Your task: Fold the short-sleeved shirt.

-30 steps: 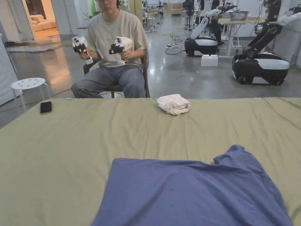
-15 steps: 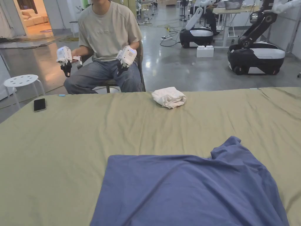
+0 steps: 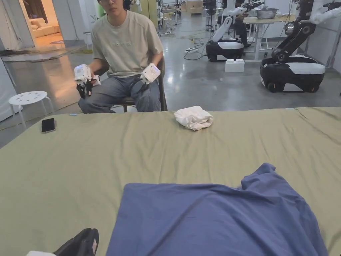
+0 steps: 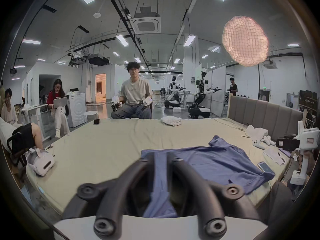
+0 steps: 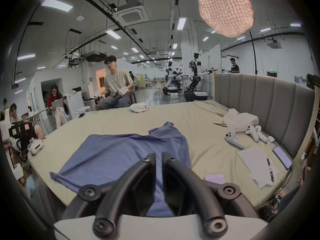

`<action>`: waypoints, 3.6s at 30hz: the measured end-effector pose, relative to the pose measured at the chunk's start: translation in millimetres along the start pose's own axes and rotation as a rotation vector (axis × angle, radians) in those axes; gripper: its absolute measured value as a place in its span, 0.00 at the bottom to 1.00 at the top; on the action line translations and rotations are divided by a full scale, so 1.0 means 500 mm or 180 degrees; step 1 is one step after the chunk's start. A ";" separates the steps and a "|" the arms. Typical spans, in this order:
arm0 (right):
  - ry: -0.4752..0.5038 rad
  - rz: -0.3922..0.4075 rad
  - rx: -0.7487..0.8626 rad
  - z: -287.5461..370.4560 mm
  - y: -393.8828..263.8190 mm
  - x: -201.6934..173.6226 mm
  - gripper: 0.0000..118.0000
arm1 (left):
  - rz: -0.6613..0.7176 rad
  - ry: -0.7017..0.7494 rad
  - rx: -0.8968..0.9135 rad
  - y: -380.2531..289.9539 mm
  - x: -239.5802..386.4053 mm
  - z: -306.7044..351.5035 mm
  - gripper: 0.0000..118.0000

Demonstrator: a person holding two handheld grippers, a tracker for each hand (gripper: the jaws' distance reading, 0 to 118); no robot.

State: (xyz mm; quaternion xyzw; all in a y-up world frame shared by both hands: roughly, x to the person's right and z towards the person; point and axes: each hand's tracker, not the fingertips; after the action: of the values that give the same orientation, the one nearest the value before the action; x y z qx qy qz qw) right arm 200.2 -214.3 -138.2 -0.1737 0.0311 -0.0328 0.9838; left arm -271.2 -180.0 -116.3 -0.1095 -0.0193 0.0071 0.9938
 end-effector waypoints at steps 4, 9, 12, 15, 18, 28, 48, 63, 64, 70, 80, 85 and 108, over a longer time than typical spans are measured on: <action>0.0032 0.0062 -0.0086 -0.006 -0.010 -0.011 0.00 | -0.0066 -0.0033 -0.0113 -0.012 -0.005 0.003 0.00; 0.0058 0.0096 -0.0107 -0.002 -0.009 -0.015 0.00 | 0.0000 0.0001 -0.0263 -0.022 -0.027 -0.002 0.00; 0.0058 0.0025 -0.0112 0.000 -0.013 -0.007 0.00 | 0.0139 0.0138 -0.0631 -0.033 -0.061 -0.029 0.07; 0.0058 -0.0040 -0.0145 0.003 -0.019 0.000 0.00 | 0.0347 0.0252 -0.1249 -0.076 -0.108 -0.067 0.49; 0.0047 -0.0116 -0.0207 0.006 -0.030 0.007 0.00 | 0.0625 0.0167 -0.1628 -0.134 -0.148 -0.098 0.59; -0.0031 -0.0176 -0.0331 0.021 -0.038 0.017 0.00 | 0.0543 -0.0103 -0.2324 -0.226 -0.124 -0.183 0.59; -0.0288 -0.0237 -0.1747 -0.094 -0.121 0.143 0.66 | 0.0173 -0.0121 -0.2754 -0.263 -0.087 -0.255 0.12; -0.0153 -0.0161 -0.1772 -0.139 -0.117 0.141 0.07 | 0.0313 -0.0179 -0.2612 -0.207 -0.095 -0.237 0.08; -0.0131 -0.0227 -0.1704 -0.143 -0.105 0.144 0.07 | 0.0342 -0.0208 -0.2451 -0.186 -0.096 -0.238 0.08; -0.0107 -0.0433 -0.1460 -0.248 -0.022 0.158 0.07 | 0.0408 -0.0304 -0.1839 -0.083 -0.105 -0.353 0.08; -0.0197 -0.0371 -0.1693 -0.528 0.041 0.143 0.07 | 0.0696 -0.0120 -0.2051 -0.074 -0.119 -0.645 0.08; -0.0227 -0.0331 -0.1825 -0.566 0.014 0.148 0.11 | 0.0799 0.0044 -0.2121 -0.104 -0.118 -0.670 0.51; 0.0359 -0.0316 -0.0285 -0.091 0.039 -0.010 0.00 | 0.0320 -0.0201 -0.0145 0.038 -0.016 -0.098 0.06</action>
State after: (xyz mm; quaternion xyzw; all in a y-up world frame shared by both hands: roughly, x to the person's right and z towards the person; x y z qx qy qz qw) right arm 192.9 -211.3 -187.3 -0.2167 0.0792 -0.0899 0.9689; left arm -277.6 -172.2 -168.3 -0.1326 -0.0453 0.0601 0.9883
